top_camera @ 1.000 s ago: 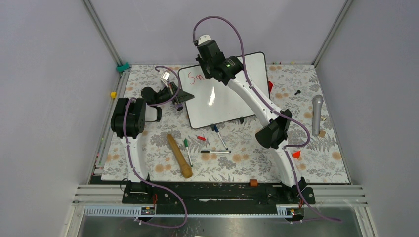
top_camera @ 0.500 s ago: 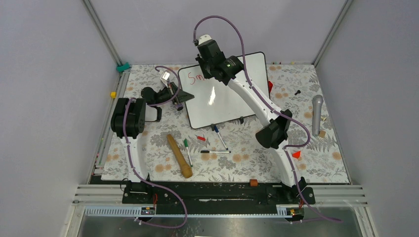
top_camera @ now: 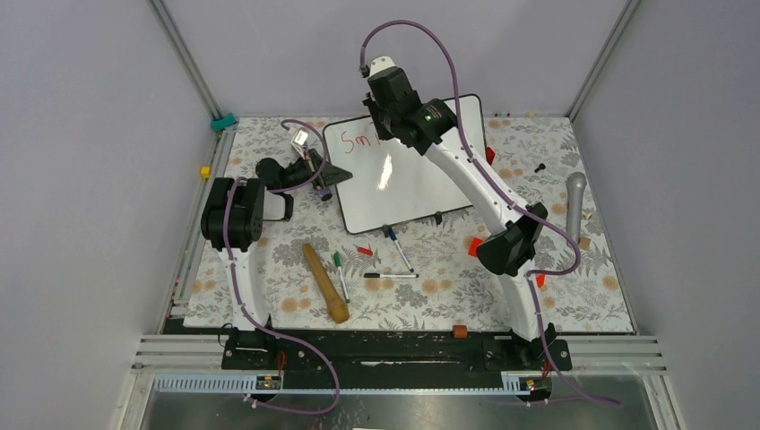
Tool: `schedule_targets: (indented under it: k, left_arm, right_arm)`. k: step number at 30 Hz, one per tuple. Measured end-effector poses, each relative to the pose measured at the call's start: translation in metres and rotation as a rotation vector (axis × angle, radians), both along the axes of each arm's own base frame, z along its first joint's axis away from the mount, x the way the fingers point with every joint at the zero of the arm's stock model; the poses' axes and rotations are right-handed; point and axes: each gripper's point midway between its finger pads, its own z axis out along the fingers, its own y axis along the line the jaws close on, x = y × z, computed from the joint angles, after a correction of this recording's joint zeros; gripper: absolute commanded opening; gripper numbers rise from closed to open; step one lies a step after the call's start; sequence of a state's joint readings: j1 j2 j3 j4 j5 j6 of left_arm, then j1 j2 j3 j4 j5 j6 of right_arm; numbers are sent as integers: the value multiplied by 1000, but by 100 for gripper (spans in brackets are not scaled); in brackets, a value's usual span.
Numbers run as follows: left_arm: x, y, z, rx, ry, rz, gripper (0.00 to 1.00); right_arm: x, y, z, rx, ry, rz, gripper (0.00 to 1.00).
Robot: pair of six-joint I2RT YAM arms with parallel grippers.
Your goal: Write a sentence on the whiteboard
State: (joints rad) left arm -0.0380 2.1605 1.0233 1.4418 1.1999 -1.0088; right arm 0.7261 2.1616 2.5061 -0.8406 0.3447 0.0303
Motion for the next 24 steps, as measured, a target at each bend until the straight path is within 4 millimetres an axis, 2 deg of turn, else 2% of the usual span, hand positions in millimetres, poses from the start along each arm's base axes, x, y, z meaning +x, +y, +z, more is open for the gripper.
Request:
schedule_targets:
  k: [6,12,24]
  left_arm:
    - [0,0,0,0,0,0,0]
    - [0,0,0,0,0,0,0]
    - [0,0,0,0,0,0,0]
  right_arm:
    - [2,-7,-11,-26,22,-17,0]
    - [7,-13,-13,-28,25,-32,0]
    - [22,-5,-26,-25,28,-35,0]
